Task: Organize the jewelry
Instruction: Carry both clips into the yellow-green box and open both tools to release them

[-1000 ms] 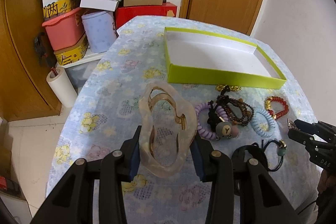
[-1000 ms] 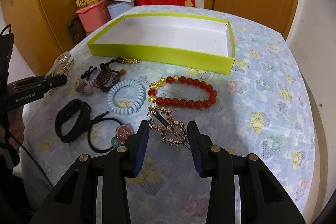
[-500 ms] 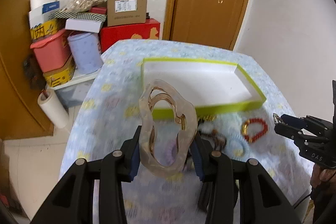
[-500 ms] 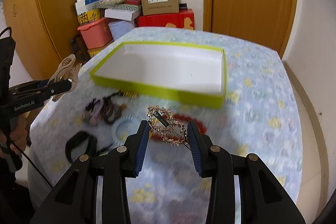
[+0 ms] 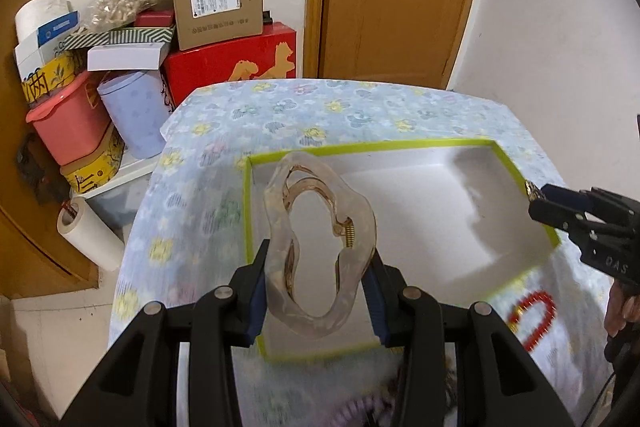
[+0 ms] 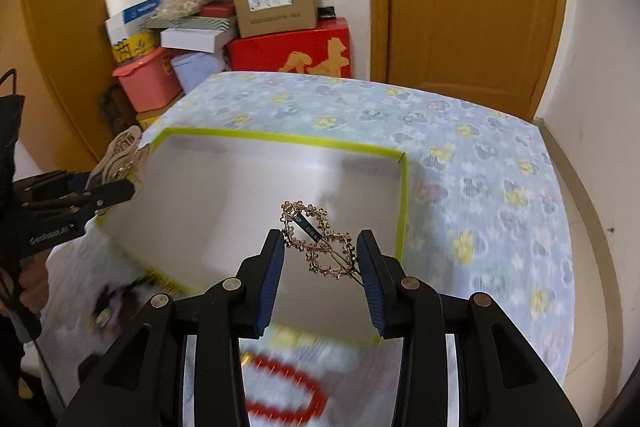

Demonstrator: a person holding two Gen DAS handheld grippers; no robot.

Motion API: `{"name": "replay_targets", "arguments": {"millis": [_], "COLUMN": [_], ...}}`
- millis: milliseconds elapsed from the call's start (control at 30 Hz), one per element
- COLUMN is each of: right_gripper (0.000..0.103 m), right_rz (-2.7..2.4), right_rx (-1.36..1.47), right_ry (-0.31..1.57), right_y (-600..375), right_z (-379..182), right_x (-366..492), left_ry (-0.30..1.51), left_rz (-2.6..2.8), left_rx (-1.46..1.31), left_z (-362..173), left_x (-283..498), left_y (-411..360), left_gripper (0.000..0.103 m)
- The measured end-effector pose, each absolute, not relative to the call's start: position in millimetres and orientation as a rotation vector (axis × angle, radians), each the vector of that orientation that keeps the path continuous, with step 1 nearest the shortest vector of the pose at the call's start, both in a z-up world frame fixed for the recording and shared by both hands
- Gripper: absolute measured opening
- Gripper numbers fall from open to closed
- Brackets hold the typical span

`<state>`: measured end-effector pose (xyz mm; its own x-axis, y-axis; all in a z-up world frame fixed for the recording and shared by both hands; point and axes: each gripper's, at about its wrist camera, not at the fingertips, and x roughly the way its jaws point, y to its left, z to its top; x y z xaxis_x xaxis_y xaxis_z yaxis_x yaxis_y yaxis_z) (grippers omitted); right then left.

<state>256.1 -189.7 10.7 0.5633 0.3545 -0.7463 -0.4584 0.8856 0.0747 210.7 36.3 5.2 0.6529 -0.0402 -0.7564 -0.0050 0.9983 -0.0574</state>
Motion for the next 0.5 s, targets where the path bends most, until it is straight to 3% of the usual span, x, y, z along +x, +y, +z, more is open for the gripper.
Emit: {"name": "replay_targets", "arguments": {"millis": [500], "right_gripper": [0.039], "right_rz": [0.423], "right_rx": [-0.168], "right_ry": [0.903], "right_y": [-171.7], "right_z": [-19.7], "right_x": [317.0], "left_ry": [0.900], "left_rz": [0.014], "left_rx": [0.004], "left_z": [-19.1], "left_x": [248.5], "left_y": [34.2], "left_gripper": [0.044]}}
